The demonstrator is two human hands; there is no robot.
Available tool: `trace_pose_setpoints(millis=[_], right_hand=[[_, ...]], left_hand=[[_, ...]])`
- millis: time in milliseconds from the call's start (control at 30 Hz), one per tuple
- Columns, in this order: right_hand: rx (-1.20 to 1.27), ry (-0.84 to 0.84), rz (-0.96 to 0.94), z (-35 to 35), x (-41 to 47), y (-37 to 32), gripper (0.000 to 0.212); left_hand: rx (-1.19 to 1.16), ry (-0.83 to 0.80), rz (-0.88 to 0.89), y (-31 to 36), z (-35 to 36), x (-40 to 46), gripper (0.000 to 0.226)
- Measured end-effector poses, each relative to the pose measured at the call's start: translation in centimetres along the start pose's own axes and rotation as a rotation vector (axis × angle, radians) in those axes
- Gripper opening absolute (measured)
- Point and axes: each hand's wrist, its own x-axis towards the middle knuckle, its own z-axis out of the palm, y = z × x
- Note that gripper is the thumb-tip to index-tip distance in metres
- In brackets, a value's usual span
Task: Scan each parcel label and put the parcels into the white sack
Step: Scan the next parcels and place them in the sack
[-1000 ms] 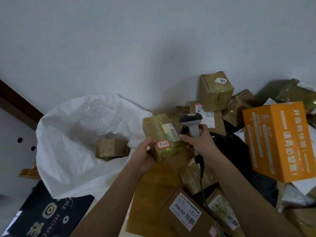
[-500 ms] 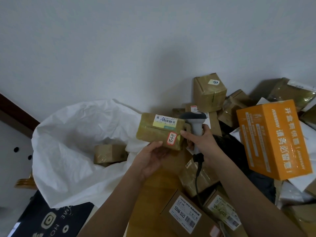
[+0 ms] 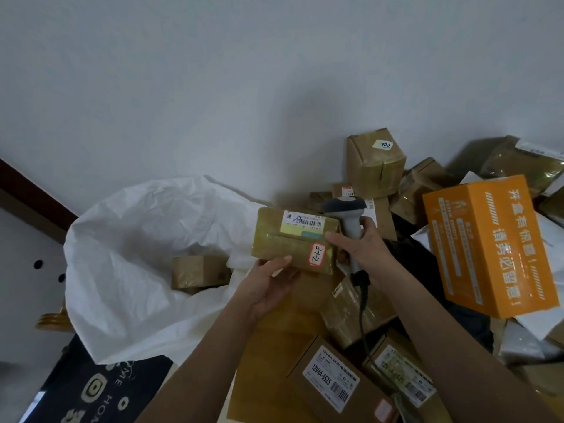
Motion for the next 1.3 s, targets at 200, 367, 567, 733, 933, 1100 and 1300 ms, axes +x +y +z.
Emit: trace_pose_setpoints(millis=[200, 367, 567, 733, 933, 1100, 1300], right_hand=[[-0.047, -0.029, 0.016, -1.5, -0.1, -1.1, 0.058], [-0.219, 0.095, 0.031, -1.9, -0.9, -2.3, 0.045], [-0.052, -0.103, 0.071, -3.2, -4.5, -6.1, 0.022], [0.003, -0.216, 0.036, -4.3, -6.8, -8.0, 0.028], [0.035, -0.212, -0.027, -5.5, -8.5, -9.1, 0.024], [0.042, -0.183, -0.072, -6.4, -9.3, -9.8, 0.026], [0.036, -0.161, -0.077, -6.9, -9.6, -10.0, 0.029]], left_hand=[[0.236, 0.030, -0.022, 1.8, -1.9, -0.3, 0.043], [0.258, 0.187, 0.013, 1.5, -2.5, 0.1, 0.026], [0.163, 0.335, 0.011, 0.9, -1.9, 0.2, 0.018], [0.131, 0.349, -0.002, 0.4, -1.0, 0.7, 0.031], [0.097, 0.366, -0.025, -0.1, -0.4, 1.6, 0.043], [0.102, 0.376, -0.017, -0.7, 0.2, 2.0, 0.041], [0.100, 0.381, -0.014, -1.1, 0.4, 2.3, 0.046]])
